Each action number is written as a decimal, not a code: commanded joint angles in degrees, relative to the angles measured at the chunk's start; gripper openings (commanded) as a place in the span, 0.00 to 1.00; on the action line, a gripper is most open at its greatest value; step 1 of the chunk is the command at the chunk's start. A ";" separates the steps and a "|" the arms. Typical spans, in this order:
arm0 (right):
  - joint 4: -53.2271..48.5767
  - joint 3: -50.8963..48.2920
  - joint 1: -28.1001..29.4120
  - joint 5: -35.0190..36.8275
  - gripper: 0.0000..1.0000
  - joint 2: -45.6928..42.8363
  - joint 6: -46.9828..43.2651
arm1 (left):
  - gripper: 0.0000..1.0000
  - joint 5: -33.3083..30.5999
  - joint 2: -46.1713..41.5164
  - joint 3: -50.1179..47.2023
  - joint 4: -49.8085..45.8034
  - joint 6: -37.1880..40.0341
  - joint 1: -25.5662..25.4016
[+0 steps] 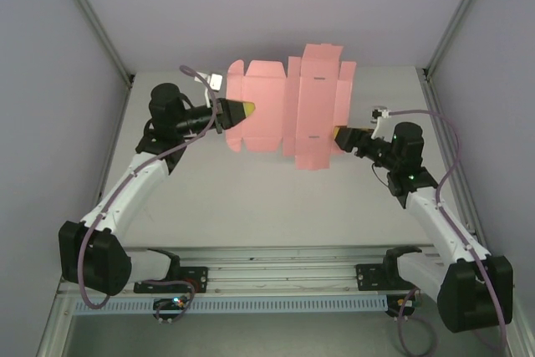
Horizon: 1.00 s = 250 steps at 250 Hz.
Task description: Assemble paper box
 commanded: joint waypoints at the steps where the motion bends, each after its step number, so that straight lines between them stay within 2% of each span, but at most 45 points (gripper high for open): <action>1: 6.26 1.94 -0.46 -6.11 0.53 1.56 2.46 | 0.00 2.11 0.29 1.54 2.27 -0.66 0.60; 41: 10.19 1.95 -0.70 -8.21 0.48 2.37 3.74 | 0.00 2.17 0.26 1.29 2.19 -0.44 0.93; 59: 9.95 2.62 -0.76 -8.67 0.40 2.68 3.55 | 0.00 2.09 0.25 1.22 2.20 -0.38 0.94; 99: 11.09 3.07 -0.84 -9.68 0.31 2.92 3.30 | 0.00 2.18 0.50 0.90 2.33 -0.39 1.17; 141: 12.53 3.87 -0.87 -12.97 0.12 3.35 3.27 | 0.00 2.04 0.86 0.68 2.38 -0.53 1.57; 153: 12.84 3.96 -0.88 -13.30 0.00 3.36 3.24 | 0.00 1.80 0.93 0.53 2.44 -0.74 1.76; 198: 9.77 4.33 -0.85 -12.78 0.00 2.32 -0.24 | 0.00 0.53 0.86 -0.53 0.68 -0.48 2.88; 203: 8.43 4.63 -0.81 -12.52 0.00 2.14 -1.21 | 0.08 -0.13 0.78 -0.63 -0.40 0.07 3.08; 211: 5.66 5.26 -0.77 -11.96 0.00 1.78 -2.98 | 0.30 -1.48 0.55 -0.74 -2.71 1.53 3.41; 224: 0.61 6.49 -0.75 -10.26 0.00 1.08 -5.27 | 0.41 -5.29 -0.12 -0.85 -8.36 5.24 3.71; 231: -2.12 7.11 -0.76 -9.88 0.00 0.86 -7.16 | 0.51 -8.22 -0.59 -0.88 -11.73 7.79 3.76; 250: -7.63 7.84 -0.62 -9.98 0.00 0.35 -11.64 | 0.99 -17.37 -1.83 -1.24 -20.76 12.90 3.83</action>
